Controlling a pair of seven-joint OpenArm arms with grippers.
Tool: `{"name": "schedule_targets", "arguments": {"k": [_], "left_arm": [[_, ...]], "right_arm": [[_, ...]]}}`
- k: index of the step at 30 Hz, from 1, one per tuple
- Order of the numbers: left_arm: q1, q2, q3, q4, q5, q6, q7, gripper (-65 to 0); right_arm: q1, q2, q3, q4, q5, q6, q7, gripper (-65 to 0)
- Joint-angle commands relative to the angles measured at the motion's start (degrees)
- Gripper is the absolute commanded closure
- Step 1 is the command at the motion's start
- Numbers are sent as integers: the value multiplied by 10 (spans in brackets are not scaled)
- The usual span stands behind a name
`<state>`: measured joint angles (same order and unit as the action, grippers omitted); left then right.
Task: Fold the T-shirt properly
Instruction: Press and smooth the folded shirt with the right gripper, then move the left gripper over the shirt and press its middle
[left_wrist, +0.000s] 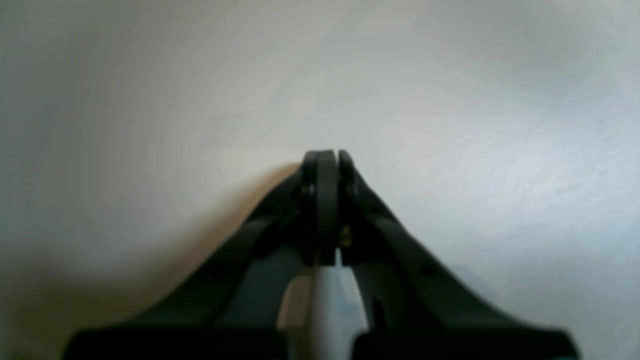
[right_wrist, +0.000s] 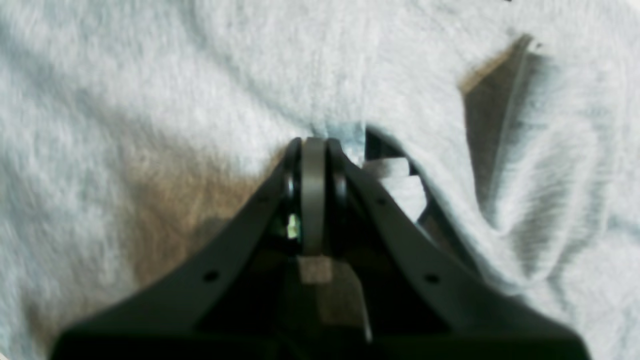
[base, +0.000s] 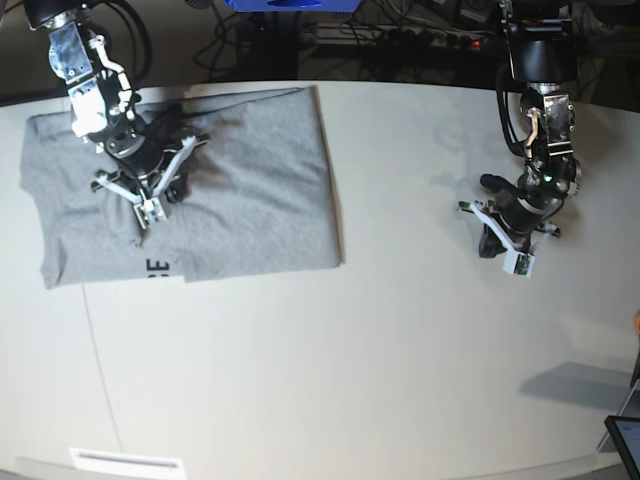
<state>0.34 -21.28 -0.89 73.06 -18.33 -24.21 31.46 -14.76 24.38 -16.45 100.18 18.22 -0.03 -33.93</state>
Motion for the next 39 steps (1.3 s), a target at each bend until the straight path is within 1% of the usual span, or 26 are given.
{"name": "schedule_targets", "arguments": {"k": [1,4,6,10,11,14,17,19,20,21,22,23,24,26,28,30,32,34,36,39], "left_arm": [[34,7,17,-30,68,-11,172,0],[31,9,18,-29,68,-12,164,0],[36,10,20,-11,67,-12,131,0],[60,12,20,59,62,-16,91,0],[65,17,20,82,62,-27,81,0],[75,36,11,153,62,-81,69,0],[77,57,12,213,62,-106,47,-2],[77,73,12,248,62,-126,31,-3],[77,81,12,265,62,-140,24,-7],[74,91,12,282,62,-154,21,-24],[71,101,12,298,62,-158,22,-44],[70,109,12,311,62,-158,22,-59],[69,116,12,327,62,-158,22,-72],[59,120,15,358,62,-158,26,-104],[54,124,21,372,55,-158,37,-153],[47,129,36,371,14,-158,40,-205],[41,129,60,370,-41,-158,40,-235],[40,129,77,370,-87,-158,40,-239],[28,129,113,368,-113,-158,41,-239],[17,128,170,348,-100,-158,41,-239]], "right_arm": [[0,5,0,17,-4,-5,-15,-9],[-2,5,0,71,-4,-6,-40,-10],[-1,4,1,109,-4,-7,-54,-13],[20,7,6,137,-4,-9,-59,-12],[22,6,17,137,-4,-9,-60,-12],[21,1,62,136,-3,-9,-60,-16],[21,-14,106,129,-3,-9,-64,-22],[20,-17,132,128,-3,-6,-87,-70],[20,-17,141,128,-3,-5,-102,-115],[20,-17,146,128,-3,-5,-110,-164],[20,-17,149,129,-3,-5,-114,-205],[20,-15,151,129,-3,-5,-114,-236],[16,-13,160,129,-3,-5,-114,-250],[9,-17,175,129,-3,-5,-114,-250],[8,-17,181,129,-3,-5,-113,-250],[7,-17,181,129,-3,-5,-113,-250],[2,-17,182,129,-3,-5,-111,-250],[0,-17,182,129,-3,-5,-102,-250],[0,-17,182,129,-3,-5,-90,-250],[-3,-17,182,128,-3,-5,-85,-250]]}}
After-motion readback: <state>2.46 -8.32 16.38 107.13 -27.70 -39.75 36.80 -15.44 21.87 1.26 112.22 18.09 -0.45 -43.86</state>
